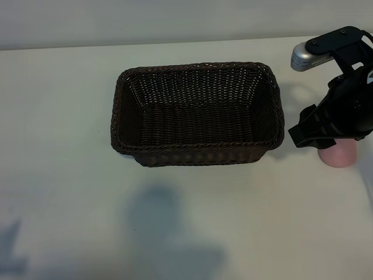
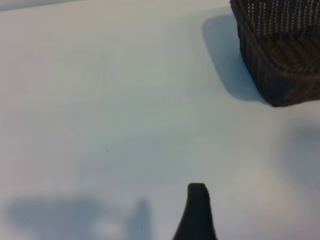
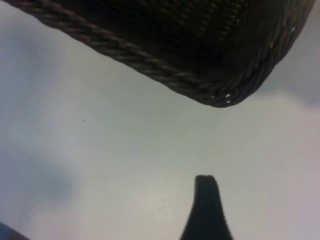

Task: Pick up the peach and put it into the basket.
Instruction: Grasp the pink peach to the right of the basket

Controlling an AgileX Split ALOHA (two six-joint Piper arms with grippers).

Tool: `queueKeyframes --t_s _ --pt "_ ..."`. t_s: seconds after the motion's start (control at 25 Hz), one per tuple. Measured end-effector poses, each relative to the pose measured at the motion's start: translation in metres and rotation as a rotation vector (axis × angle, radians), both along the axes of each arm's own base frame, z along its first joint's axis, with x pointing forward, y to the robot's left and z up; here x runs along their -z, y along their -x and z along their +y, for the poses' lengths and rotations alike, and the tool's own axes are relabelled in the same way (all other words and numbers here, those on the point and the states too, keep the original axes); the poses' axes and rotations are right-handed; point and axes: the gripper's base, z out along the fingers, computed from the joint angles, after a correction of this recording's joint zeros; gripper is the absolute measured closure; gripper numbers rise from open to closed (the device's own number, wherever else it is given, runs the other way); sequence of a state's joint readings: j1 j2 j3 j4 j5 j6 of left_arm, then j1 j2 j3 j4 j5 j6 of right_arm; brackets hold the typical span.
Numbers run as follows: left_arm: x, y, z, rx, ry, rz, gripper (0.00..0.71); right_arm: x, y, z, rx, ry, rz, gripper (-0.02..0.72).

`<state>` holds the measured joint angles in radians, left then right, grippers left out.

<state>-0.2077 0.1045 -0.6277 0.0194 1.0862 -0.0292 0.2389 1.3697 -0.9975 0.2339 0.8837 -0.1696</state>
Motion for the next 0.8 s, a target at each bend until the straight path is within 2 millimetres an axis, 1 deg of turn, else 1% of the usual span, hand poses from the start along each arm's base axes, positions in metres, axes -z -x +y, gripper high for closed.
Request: queueKeyframes --t_s 0.12,0.24,0.44,0.68,0.8 --pt "0.013 0.007 0.001 -0.001 -0.002 0.011 0.112 0.0 0.0 0.0 0.0 0.0 0.0 0.191" --pt "0.021 0.01 0.002 -0.001 0.0 0.002 0.112 0.0 0.0 0.0 0.0 0.0 -0.001 0.191" --pt "0.035 0.007 0.001 0.0 -0.005 0.033 0.112 0.0 0.0 0.0 0.0 0.0 -0.001 0.191" --pt "0.035 0.006 0.001 0.0 -0.003 0.019 0.112 0.0 -0.001 -0.001 0.003 0.011 -0.016 0.191" --pt "0.034 0.005 0.001 0.0 -0.002 0.016 0.112 -0.001 -0.006 -0.004 0.053 0.023 -0.058 0.191"
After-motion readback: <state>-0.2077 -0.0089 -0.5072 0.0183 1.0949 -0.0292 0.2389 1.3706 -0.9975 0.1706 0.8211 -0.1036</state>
